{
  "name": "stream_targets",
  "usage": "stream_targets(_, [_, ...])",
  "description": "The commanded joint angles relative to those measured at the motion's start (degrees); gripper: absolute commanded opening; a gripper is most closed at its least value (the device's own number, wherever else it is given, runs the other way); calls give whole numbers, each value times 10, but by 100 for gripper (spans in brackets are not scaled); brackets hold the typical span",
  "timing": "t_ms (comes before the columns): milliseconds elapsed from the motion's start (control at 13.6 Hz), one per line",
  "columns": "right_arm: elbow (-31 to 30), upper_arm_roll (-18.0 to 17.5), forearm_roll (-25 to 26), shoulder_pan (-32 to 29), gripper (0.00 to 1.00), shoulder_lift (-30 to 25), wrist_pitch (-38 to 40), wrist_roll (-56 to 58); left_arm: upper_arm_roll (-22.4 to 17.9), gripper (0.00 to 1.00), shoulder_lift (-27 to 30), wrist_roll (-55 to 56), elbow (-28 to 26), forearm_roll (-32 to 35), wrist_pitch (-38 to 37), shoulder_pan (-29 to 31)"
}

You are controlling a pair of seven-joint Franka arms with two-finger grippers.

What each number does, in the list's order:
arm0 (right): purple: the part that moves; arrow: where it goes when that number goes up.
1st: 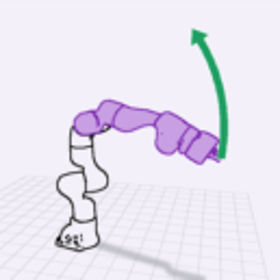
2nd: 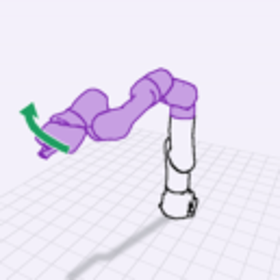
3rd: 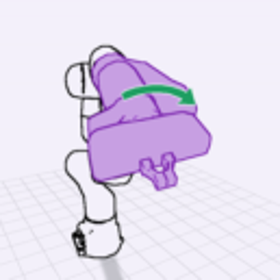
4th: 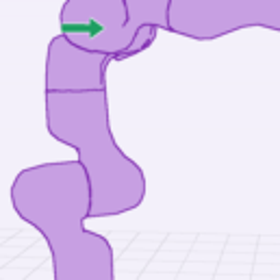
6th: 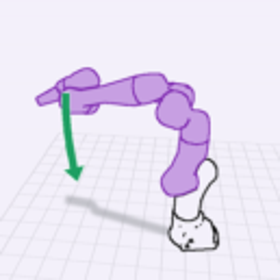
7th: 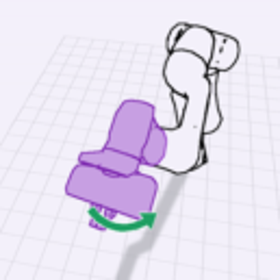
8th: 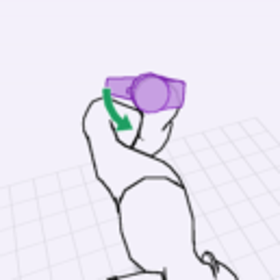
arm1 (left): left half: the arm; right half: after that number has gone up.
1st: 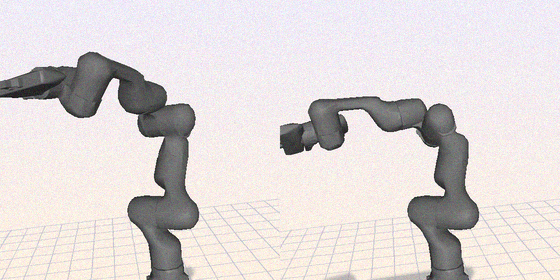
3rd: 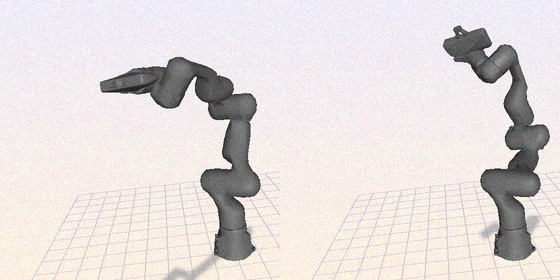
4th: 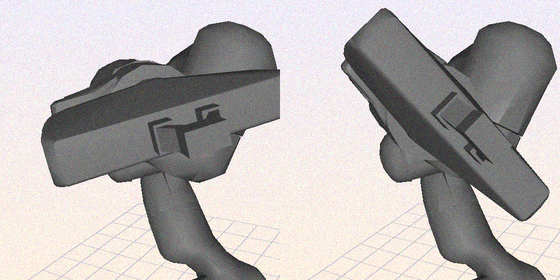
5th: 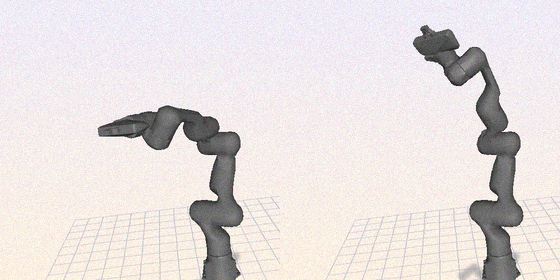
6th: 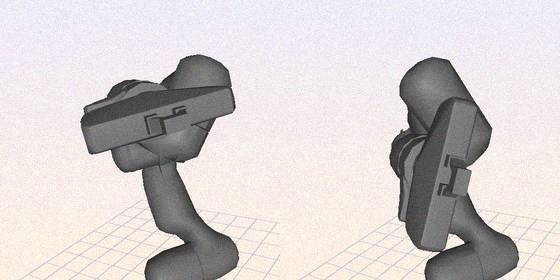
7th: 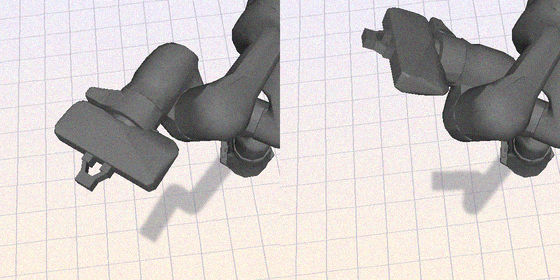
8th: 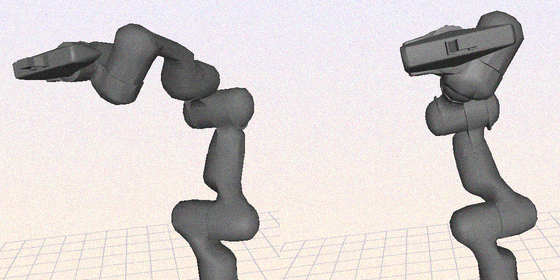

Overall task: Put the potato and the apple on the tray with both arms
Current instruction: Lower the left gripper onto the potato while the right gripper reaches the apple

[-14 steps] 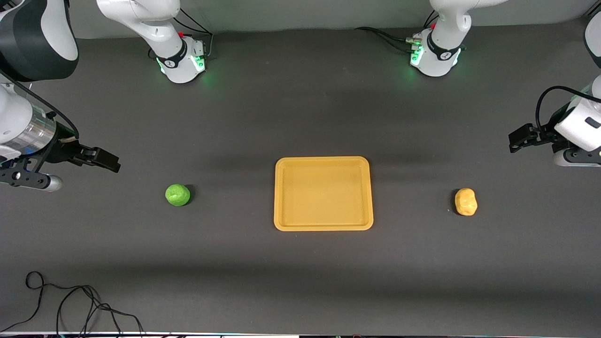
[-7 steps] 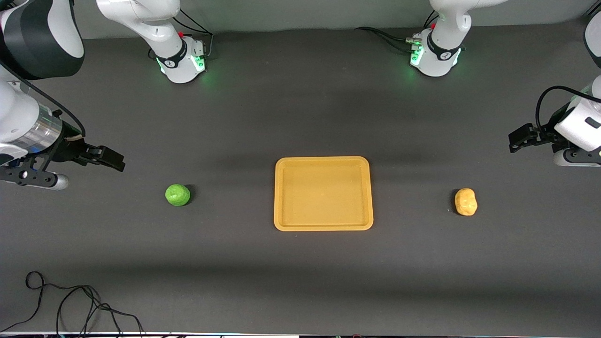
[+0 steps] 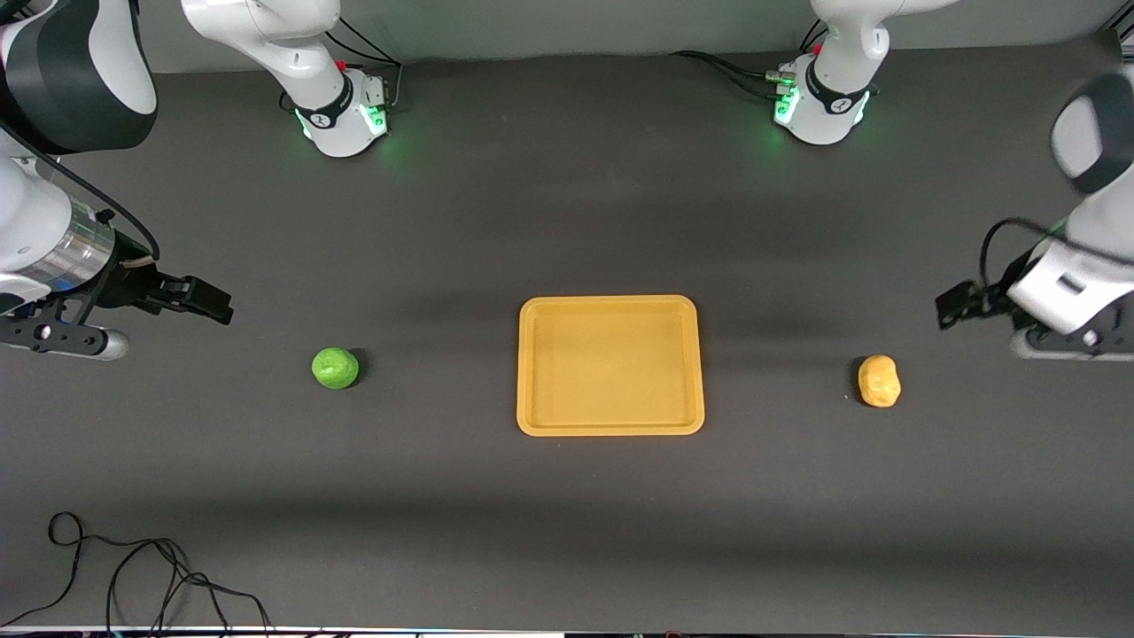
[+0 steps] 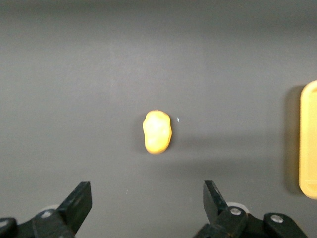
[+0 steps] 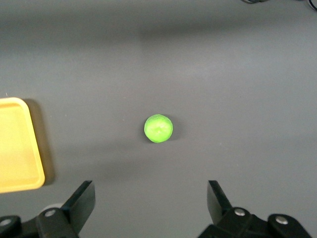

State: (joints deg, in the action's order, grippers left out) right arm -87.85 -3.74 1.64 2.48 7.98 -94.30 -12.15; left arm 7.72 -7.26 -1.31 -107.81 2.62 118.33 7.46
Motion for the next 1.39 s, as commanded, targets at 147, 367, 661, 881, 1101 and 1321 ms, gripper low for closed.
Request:
stream_targets(147, [-29, 35, -26, 4, 100, 10, -29, 90, -2, 100, -75, -9, -52, 23, 116, 2])
stream_targets(367, [-107, 49, -39, 5, 100, 10, -110, 107, -2, 100, -141, -9, -61, 26, 175, 2])
stream_targets(661, [-282, 55, -39, 12, 100, 4, -338, 115, -4, 100, -180, -9, -82, 26, 234, 9])
stream_targets(881, [-405, 55, -37, 12, 100, 26, -542, 115, -5, 99, -194, -9, -83, 33, 244, 10])
stream_targets(1101, [-411, 50, -41, 24, 100, 90, -589, 47, -5, 87, -202, -4, -83, 33, 247, 8])
stream_targets(1321, [-411, 46, -40, 30, 100, 119, -613, 23, -5, 67, -202, 1, -83, 33, 247, 8])
